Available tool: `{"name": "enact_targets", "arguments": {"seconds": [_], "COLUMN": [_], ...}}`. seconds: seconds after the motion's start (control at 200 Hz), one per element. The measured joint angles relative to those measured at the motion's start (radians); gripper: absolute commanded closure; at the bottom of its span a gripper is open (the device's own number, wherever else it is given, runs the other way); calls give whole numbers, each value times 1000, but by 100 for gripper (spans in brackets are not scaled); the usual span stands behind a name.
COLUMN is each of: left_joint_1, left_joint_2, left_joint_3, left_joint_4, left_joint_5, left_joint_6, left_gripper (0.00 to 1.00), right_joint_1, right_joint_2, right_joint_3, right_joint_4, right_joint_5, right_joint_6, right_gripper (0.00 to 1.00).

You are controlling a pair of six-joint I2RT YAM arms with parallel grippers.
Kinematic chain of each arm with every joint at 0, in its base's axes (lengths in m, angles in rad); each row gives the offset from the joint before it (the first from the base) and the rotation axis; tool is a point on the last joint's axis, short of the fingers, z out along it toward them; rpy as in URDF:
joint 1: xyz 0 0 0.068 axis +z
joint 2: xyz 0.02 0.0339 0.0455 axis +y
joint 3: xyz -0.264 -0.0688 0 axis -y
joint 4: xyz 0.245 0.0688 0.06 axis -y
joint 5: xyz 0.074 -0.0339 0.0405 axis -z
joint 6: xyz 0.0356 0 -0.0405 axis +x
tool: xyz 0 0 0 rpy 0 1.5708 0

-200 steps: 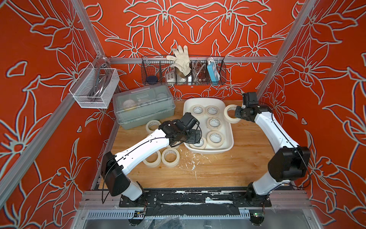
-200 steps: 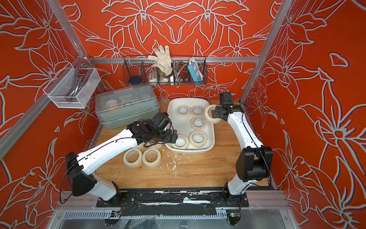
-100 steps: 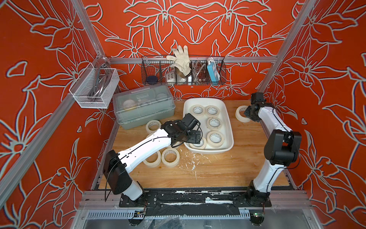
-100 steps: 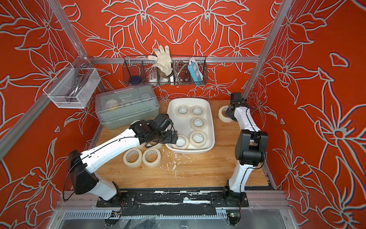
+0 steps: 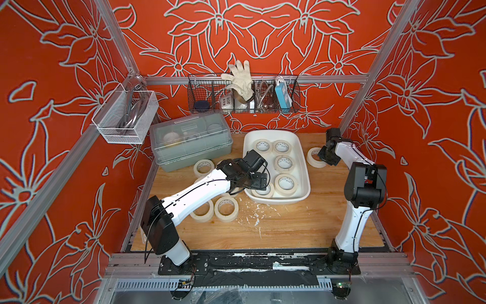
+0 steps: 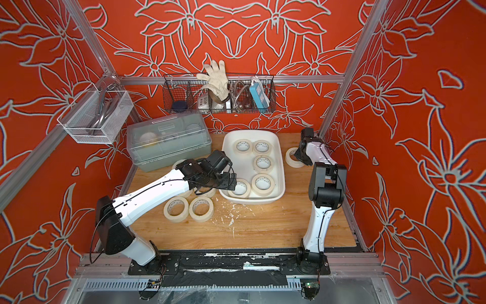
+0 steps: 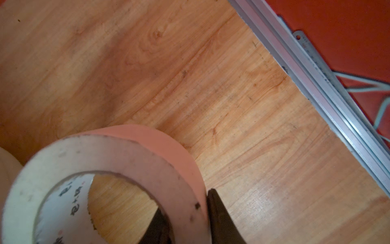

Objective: Take out the art tape in the storage box
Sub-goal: Place the art tape at the center of the board.

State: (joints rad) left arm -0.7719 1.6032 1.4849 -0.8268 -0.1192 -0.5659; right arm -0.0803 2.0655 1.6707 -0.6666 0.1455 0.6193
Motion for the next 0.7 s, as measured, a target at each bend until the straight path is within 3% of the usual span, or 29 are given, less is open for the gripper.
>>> {"name": "enact_targets", "arguments": {"seconds": [0.36, 0.701], "left_joint_1": [0, 0], "left_joint_2": [24, 43], "left_joint_3": [8, 24], "left_joint_4": [-2, -2], "left_joint_5": [-1, 0], "left_joint_6": [0, 0], "left_gripper": [2, 2], "right_joint_1": [43, 53], "right_joint_2": [29, 29], "right_joint_3": [-28, -109], "right_joint_4": [45, 71], "right_joint_5": [2, 0], "right_joint_6": [-34, -60], "right_gripper": [100, 72]}}
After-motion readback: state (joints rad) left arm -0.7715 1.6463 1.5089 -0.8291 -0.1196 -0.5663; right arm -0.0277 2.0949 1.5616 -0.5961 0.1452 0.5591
